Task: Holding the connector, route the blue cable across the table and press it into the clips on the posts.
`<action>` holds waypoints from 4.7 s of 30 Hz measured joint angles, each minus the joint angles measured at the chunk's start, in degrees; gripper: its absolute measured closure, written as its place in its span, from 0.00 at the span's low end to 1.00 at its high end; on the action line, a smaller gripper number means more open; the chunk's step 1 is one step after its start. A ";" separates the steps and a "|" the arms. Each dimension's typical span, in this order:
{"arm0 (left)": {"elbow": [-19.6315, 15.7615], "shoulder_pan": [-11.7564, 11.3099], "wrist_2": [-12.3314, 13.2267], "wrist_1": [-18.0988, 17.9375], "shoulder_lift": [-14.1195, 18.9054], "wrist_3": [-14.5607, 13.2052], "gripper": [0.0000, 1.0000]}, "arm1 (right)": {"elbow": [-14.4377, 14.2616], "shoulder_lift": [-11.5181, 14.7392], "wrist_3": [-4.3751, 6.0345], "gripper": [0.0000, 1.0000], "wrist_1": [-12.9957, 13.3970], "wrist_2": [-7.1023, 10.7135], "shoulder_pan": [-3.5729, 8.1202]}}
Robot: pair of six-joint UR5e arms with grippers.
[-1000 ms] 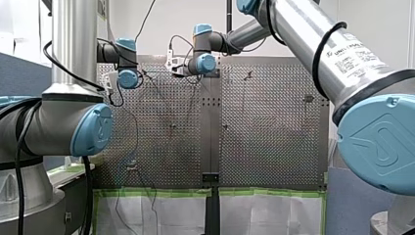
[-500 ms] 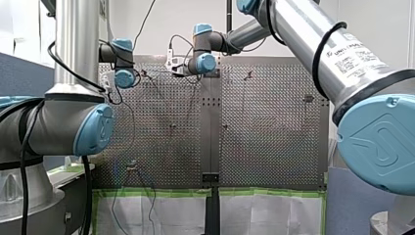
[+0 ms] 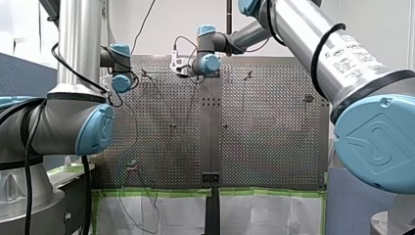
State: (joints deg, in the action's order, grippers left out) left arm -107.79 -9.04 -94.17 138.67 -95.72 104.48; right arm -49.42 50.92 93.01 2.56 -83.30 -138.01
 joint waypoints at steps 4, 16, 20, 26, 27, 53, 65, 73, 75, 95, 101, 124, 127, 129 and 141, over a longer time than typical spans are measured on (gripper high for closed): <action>1.14 -0.32 1.15 -0.39 -1.53 0.66 1.00 | -0.02 -0.05 0.00 1.00 0.04 -0.09 0.80; 5.15 -1.94 2.25 0.42 -6.71 0.88 1.00 | 0.05 -0.07 -0.34 1.00 0.15 0.02 1.51; 5.23 -2.40 2.24 0.81 -7.01 0.86 1.00 | 0.64 -0.10 -0.47 1.00 0.14 0.10 1.54; 5.24 -2.40 1.21 2.25 -6.92 1.84 1.00 | 1.40 -0.12 -0.52 1.00 0.08 0.09 1.52; 5.25 -2.33 0.95 2.60 -6.89 2.05 1.00 | 1.43 -0.15 -0.54 1.00 0.07 0.07 1.51; 0.75 -0.27 -8.31 14.86 1.78 3.17 0.01 | 2.65 -2.59 -1.67 1.00 0.08 -2.17 1.19; -4.42 1.14 -3.28 20.11 7.02 6.54 0.01 | 2.72 -2.69 -1.86 1.00 0.16 -2.08 0.70; -6.49 1.94 -0.13 23.76 10.67 6.75 0.01 | 3.44 -2.69 -2.09 1.00 0.05 -2.36 0.54; -6.57 2.09 0.48 25.01 11.92 6.72 0.01 | 3.54 -2.69 -2.10 1.00 0.00 -2.58 0.55; -5.65 5.18 6.84 35.56 20.37 0.34 0.01 | 3.61 -2.77 -2.09 1.00 -0.56 -3.84 0.99; -4.55 6.36 7.05 36.20 19.32 -2.28 0.01 | 3.65 -2.98 -2.11 1.00 -0.45 -3.74 1.06; -2.78 9.42 7.16 33.91 17.23 -4.46 0.01 | 5.35 -4.66 -2.11 1.00 -0.60 -3.65 0.01; -2.06 9.96 6.79 33.14 15.92 -4.78 0.01 | 5.61 -4.72 -2.11 1.00 -0.61 -3.73 -0.08; -1.60 10.27 6.51 32.33 15.28 -4.59 0.01 | 5.74 -4.76 -2.11 1.00 -0.61 -3.78 -0.09; 0.29 11.19 6.29 26.84 11.56 -2.81 0.01 | 5.90 -4.92 -2.11 1.00 -0.59 -3.97 -0.11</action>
State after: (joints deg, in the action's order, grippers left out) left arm -107.50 2.15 -87.87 165.50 -84.16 101.67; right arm -43.52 46.01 90.90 1.98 -87.27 -138.12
